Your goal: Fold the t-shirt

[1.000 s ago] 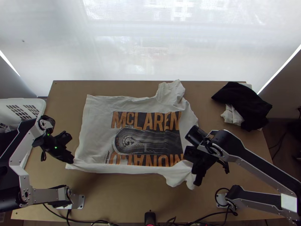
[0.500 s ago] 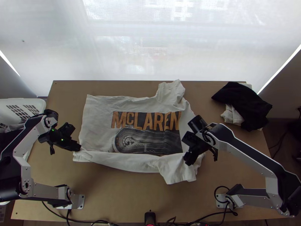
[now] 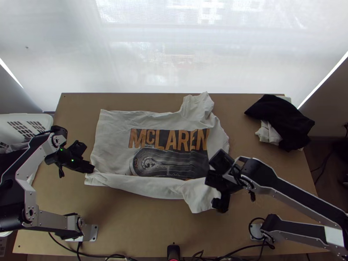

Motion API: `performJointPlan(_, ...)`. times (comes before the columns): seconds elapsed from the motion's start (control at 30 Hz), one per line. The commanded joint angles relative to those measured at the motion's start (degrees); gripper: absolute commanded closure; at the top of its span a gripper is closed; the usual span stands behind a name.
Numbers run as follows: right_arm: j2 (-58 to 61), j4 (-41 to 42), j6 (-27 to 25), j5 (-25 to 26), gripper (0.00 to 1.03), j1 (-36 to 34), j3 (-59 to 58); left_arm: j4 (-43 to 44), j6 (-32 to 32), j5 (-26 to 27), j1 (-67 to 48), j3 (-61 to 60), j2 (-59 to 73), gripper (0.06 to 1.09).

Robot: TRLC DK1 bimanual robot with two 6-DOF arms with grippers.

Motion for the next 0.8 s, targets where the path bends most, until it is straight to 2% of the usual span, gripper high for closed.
performJointPlan(0.0,-4.44,-2.65,-2.86,2.01,0.05,10.7,-7.05,-0.19,-0.7,-0.02,0.29,-0.05,0.14,0.98)
performJointPlan(0.17,-1.63,3.32,-3.03,2.45,0.07,11.58,-9.95,-0.19,-1.31,-0.02,0.47,-0.92,0.23,0.98)
performJointPlan(0.33,0.74,12.82,-3.82,6.5,0.07,11.05,-14.96,-0.19,-1.4,-0.02,0.55,-1.01,0.76,0.98)
performJointPlan(0.43,1.09,18.71,-4.44,9.31,0.16,10.52,-17.77,-0.19,-1.4,-0.1,0.55,-0.75,1.02,0.98)
performJointPlan(0.57,1.44,23.98,-5.14,12.03,0.17,9.56,-20.23,-0.28,-1.4,-0.02,0.47,-0.4,1.64,0.98)
performJointPlan(0.6,1.71,24.42,-5.14,12.21,0.26,9.29,-20.23,-0.28,-1.4,-0.02,0.38,-0.31,1.72,0.98)
performJointPlan(0.77,-0.14,26.88,-5.14,12.74,0.87,9.03,-18.91,-0.46,-1.58,-0.02,0.03,0.04,1.64,0.98)
